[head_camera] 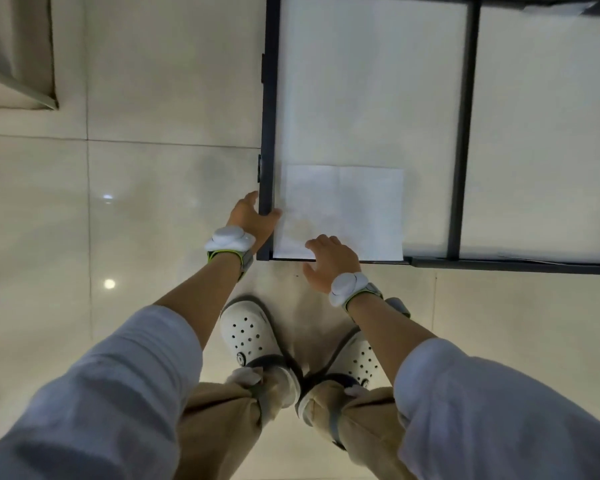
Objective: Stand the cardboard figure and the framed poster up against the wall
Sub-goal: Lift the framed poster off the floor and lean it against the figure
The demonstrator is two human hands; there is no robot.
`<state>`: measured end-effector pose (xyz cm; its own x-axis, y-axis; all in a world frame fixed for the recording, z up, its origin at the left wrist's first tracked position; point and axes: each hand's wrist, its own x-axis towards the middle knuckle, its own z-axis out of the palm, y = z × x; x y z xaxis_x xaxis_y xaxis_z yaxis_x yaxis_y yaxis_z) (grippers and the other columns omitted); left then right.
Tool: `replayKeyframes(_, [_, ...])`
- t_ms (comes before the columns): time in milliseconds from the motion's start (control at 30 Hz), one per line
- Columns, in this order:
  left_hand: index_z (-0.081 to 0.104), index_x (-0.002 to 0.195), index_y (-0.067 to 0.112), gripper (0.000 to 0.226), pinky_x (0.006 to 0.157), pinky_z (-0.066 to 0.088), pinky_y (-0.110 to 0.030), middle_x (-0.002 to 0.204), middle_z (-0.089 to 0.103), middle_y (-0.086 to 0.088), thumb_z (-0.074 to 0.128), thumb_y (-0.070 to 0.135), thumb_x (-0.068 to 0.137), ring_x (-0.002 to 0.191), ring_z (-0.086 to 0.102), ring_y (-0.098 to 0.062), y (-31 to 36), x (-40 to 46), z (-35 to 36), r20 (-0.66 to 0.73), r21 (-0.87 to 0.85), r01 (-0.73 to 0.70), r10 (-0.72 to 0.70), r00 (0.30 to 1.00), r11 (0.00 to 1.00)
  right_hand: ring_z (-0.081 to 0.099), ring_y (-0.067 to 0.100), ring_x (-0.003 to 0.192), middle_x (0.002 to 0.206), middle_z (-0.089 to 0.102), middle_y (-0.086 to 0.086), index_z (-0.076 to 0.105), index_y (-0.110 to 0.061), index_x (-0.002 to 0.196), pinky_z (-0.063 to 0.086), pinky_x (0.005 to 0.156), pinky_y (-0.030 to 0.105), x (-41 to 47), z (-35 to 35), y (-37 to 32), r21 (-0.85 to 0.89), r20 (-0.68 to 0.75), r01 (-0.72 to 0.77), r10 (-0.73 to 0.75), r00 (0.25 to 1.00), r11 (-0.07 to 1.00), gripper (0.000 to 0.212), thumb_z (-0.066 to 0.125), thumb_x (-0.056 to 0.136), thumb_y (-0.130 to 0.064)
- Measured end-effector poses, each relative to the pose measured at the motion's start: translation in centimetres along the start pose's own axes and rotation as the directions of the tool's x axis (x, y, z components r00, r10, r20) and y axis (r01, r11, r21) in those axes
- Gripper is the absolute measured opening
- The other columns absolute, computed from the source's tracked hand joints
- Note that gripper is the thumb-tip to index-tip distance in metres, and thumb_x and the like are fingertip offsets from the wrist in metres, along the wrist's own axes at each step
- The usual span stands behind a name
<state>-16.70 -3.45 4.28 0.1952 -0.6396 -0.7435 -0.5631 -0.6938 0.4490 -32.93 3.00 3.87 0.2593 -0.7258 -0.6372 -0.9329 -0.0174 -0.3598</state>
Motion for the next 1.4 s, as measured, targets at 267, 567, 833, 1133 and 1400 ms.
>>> replayKeyframes(267, [0.034,0.144,0.012,0.069,0.096,0.048,-0.038,0.142,0.045,-0.011,0.061,0.035,0.085,0.120,0.053,-0.031,-3.9,5.2,3.7,-0.075,-0.035,0.046,-0.049,0.996,0.998,0.047,0.034,0.111,0.120,0.053,0.016,0.053,-0.004,0.117,0.040,0.086,0.042,4.0,6.8,1.9,-0.084,-0.011,0.107,-0.108,0.994,0.991,0.037,0.056,0.084,-0.022])
replayKeyframes(567, [0.050,0.126,0.009,0.052,0.073,0.044,-0.028,0.123,0.056,-0.013,0.062,0.033,0.082,0.084,0.054,-0.022,-4.8,7.8,5.1,-0.074,-0.071,0.021,-0.026,0.997,0.997,0.058,0.033,0.072,0.083,0.062,0.015,0.060,-0.005,0.082,0.045,0.060,0.034,6.4,9.2,2.7,-0.202,-0.143,0.158,-0.189,0.972,0.967,0.025,0.072,0.061,-0.007])
replayKeyframes(833, [0.045,0.129,0.011,0.057,0.074,0.042,-0.028,0.124,0.054,-0.013,0.064,0.030,0.079,0.085,0.051,-0.022,-5.0,8.1,5.0,-0.093,-0.106,0.041,-0.051,0.994,0.994,0.058,0.021,0.055,0.065,0.061,0.004,0.061,-0.012,0.064,0.040,0.045,0.021,6.9,8.9,2.7,-0.281,-0.117,0.212,-0.252,0.960,0.936,0.036,0.084,0.038,-0.008])
replayKeyframes(1133, [0.054,0.126,0.017,0.047,0.069,0.045,-0.026,0.099,0.063,-0.003,0.061,0.030,0.082,0.083,0.056,-0.021,-3.5,6.1,3.0,-0.025,-0.127,0.040,-0.043,0.999,0.991,0.059,0.022,0.054,0.063,0.061,0.005,0.064,-0.013,0.065,0.040,0.042,0.019,4.9,6.7,1.6,-0.307,-0.147,0.237,-0.292,0.945,0.922,0.039,0.084,0.032,-0.008])
replayKeyframes(1400, [0.041,0.137,0.012,0.065,0.076,0.046,-0.029,0.122,0.061,-0.009,0.067,0.033,0.081,0.092,0.056,-0.022,-0.1,1.5,0.2,-0.006,-0.206,0.033,-0.035,0.999,0.978,0.060,0.023,0.056,0.065,0.062,0.007,0.068,-0.013,0.073,0.043,0.043,0.020,1.3,2.2,-0.2,-0.329,-0.197,0.247,-0.322,0.926,0.912,0.036,0.084,0.042,-0.008])
